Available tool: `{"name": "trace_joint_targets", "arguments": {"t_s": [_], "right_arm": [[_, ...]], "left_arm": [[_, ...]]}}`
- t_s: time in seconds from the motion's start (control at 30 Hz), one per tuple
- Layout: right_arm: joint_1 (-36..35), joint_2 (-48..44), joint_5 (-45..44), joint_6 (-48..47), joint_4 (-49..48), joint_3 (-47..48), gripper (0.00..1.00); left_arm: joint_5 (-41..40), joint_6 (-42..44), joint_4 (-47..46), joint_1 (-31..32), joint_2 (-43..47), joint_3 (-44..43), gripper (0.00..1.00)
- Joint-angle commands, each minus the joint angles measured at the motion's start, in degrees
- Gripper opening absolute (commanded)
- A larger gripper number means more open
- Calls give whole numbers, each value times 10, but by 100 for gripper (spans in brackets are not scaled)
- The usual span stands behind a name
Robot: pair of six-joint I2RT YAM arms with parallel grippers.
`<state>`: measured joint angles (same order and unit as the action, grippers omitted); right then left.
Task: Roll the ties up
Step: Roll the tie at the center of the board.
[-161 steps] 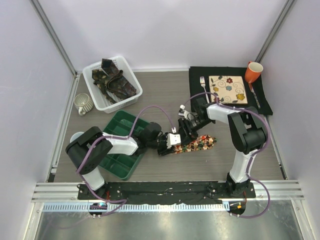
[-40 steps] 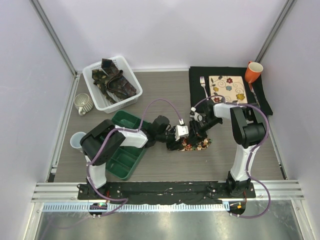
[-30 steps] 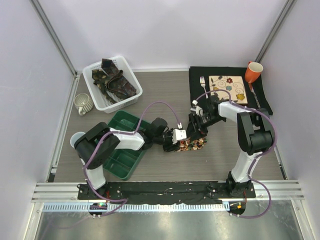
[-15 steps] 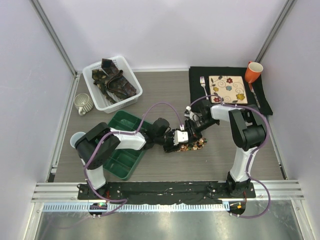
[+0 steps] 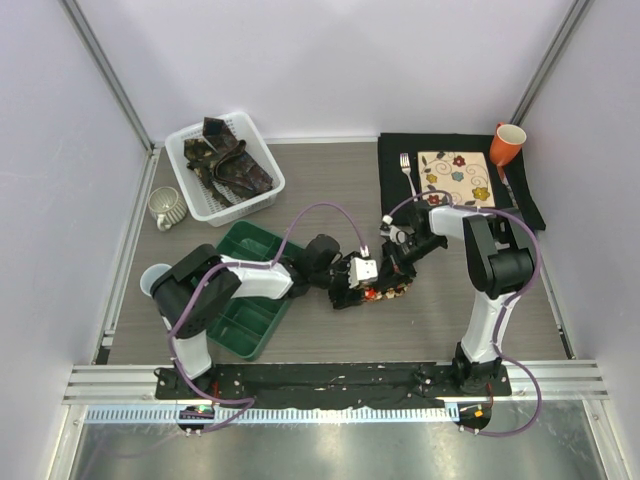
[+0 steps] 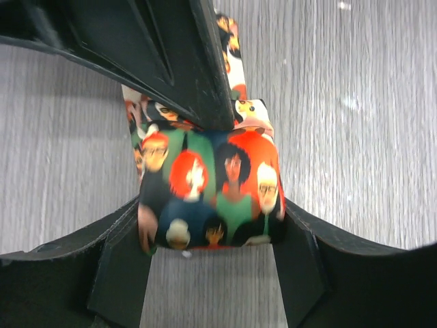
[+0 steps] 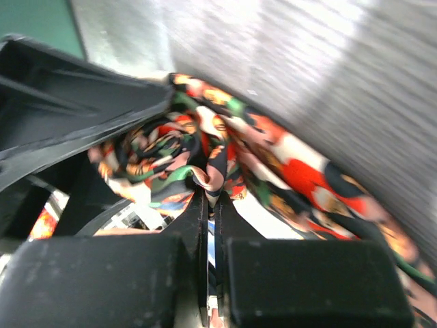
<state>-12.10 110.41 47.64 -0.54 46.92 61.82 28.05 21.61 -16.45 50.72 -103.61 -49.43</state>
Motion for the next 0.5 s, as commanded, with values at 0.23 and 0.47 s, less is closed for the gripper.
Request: {"name": "trace_joint_targets", "arguments": {"t_s": [0.23, 0.47], "right_arm": [[2, 44, -140, -12, -17, 30, 1], [2, 42, -138, -18, -15, 30, 1]], "left_arm": [[31, -41, -54, 4, -51, -65, 69], [26, -33, -32, 8, -72, -80, 47]]}}
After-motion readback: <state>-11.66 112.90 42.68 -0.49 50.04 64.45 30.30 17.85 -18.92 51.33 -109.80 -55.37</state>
